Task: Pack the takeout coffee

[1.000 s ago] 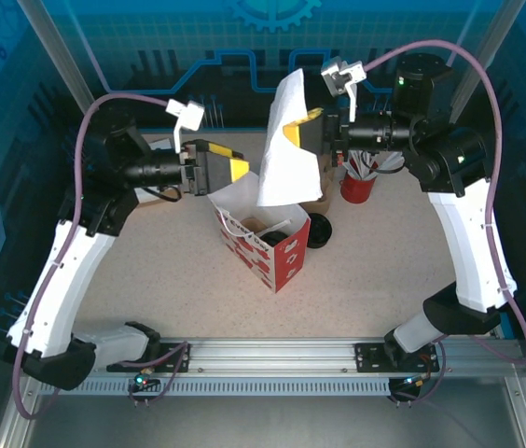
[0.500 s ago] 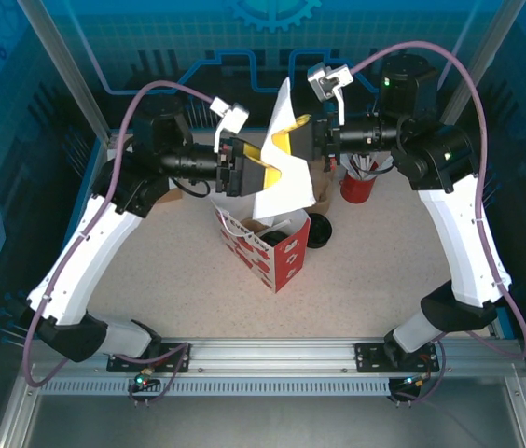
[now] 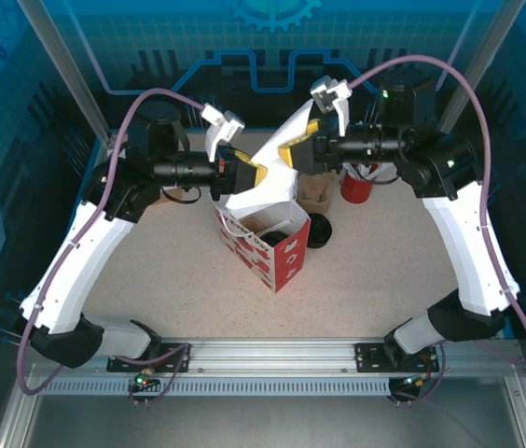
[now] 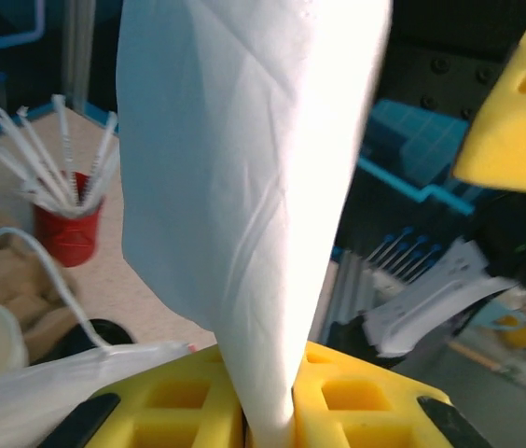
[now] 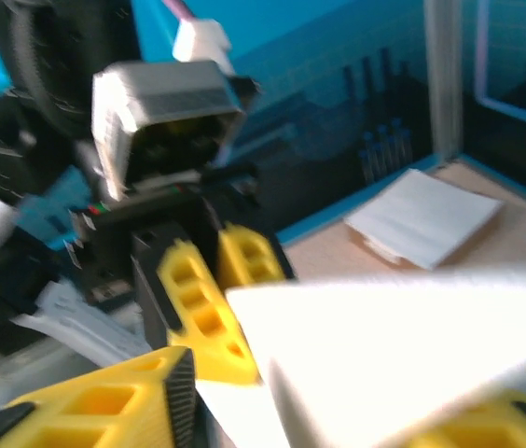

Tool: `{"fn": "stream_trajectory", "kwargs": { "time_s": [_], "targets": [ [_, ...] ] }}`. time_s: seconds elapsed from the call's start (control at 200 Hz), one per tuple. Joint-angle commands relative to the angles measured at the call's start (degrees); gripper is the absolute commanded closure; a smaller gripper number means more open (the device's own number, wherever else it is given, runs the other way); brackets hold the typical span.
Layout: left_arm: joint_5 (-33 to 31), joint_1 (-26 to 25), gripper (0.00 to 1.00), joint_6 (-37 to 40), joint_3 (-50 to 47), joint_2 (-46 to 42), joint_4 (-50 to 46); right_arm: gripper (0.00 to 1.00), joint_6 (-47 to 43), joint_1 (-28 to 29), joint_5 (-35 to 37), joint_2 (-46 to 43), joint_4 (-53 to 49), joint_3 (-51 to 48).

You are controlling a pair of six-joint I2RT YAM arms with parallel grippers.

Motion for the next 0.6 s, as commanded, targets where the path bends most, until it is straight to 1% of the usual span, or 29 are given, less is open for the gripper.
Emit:
{"fn": "stream_trajectory", "kwargs": {
  "time_s": [0.0,0.06,0.105,0.15,0.22,0.285,0.345,0.44,0.535,0.595],
  "targets": [
    [-5.26,-0.45,0.84,14.50,-0.80,-2.30,-4.95,0.46,-4.31,-1.14,12.57,-7.42,-1.02,-4.65],
    [-6.63,-0.42,0.87,18.62,-1.75,-3.40,-4.47,0.43,-5.34,-1.49,18.65,-11.12,-0.15,-8.44],
    [-7.52,-0.45,0.94,21.60,-2.40,-4.24,-4.07,0.38,-5.87,-1.95,23.14,-13.92,0.65,-11.05],
    [-8.12,-0.46,1.00,24.39,-2.94,-4.90,-4.16,0.36,-5.95,-2.36,27.79,-16.57,1.31,-13.58],
    [-8.58,-0.46,1.00,28.63,-3.11,-5.34,-5.36,0.33,-6.10,-3.22,34.31,-20.45,2.36,-16.85],
    [-8.17,-0.46,1.00,32.70,-2.90,-5.25,-7.63,0.32,-6.59,-4.06,38.03,-23.62,3.45,-19.75],
    [-8.58,-0.42,1.00,35.89,-2.86,-5.08,-9.35,0.31,-6.95,-4.64,40.46,-25.86,4.30,-21.70],
    [-9.13,-0.42,1.00,41.96,-2.48,-4.31,-12.85,0.31,-7.35,-5.28,42.01,-28.07,4.93,-23.75],
    [-10.26,-0.42,1.00,46.64,-2.68,-3.43,-12.73,0.31,-7.58,-5.55,42.08,-28.58,4.56,-24.54],
    [-9.65,-0.31,1.00,47.72,-2.71,-2.58,-10.94,0.31,-7.50,-5.66,41.91,-28.44,4.33,-25.01]
  ]
}}
